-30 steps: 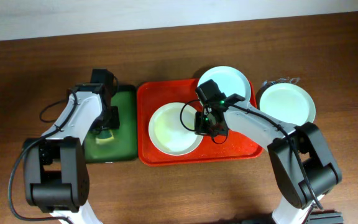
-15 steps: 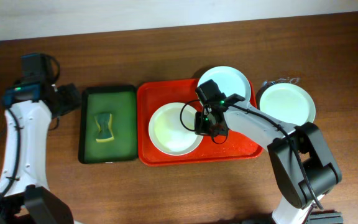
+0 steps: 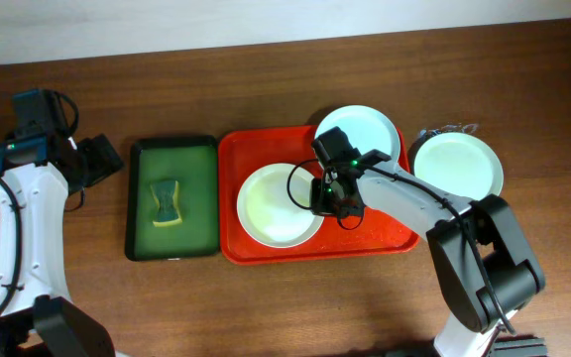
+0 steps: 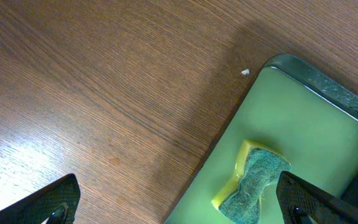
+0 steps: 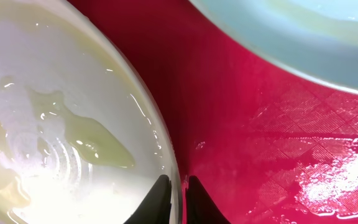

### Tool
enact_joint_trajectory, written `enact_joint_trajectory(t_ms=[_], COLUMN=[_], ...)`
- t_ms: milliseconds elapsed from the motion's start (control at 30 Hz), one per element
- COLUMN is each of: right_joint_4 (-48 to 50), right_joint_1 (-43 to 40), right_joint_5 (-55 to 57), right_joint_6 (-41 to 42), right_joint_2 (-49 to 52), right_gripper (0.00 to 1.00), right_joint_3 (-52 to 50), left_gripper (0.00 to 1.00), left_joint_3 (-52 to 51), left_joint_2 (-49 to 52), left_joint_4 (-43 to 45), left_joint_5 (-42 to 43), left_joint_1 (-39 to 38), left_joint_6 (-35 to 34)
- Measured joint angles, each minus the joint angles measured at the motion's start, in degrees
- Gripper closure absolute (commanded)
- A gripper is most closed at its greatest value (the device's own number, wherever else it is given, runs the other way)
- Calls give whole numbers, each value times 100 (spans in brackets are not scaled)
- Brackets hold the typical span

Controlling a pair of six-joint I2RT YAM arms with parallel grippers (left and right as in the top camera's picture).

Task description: Clean dirty plates on tray and stack at the side

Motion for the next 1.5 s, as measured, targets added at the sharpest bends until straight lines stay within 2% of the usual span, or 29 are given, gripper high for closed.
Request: enact_joint_trajectory(t_ms=[100,133,167,433,733,1167,1367,1500], right_joint_4=[48,48,59,20,-1250,-2841,-2564,-1757], right_joint_1=[0,0,0,0,0,0,35,352], right_joint_5=[-2,-9,-20,-81,-105,-83,-81,2], right_joint_6=[-2,2,0,24,-7,-173,-107,83], right_joint_2=[31,42,50,52,31,20,17,15], right_gripper=[89,95,96,96,96,96,96,96], right_joint_3=[-31,-33,-33,-7,656,2337,2592,2599], left_gripper=[1,1,1,1,1,1,1,1], left_joint_3=[0,0,0,0,0,0,0,0], left_joint_2=[0,0,0,0,0,0,0,0], left_joint_4=[2,2,2,2,-7,-11,-11,-11], left_joint_5=[0,2,0,2,2,22,20,20], left_joint_1=[0,0,0,0,0,0,0,0], left_joint_6=[0,0,-2,0,0,-2,-2,0])
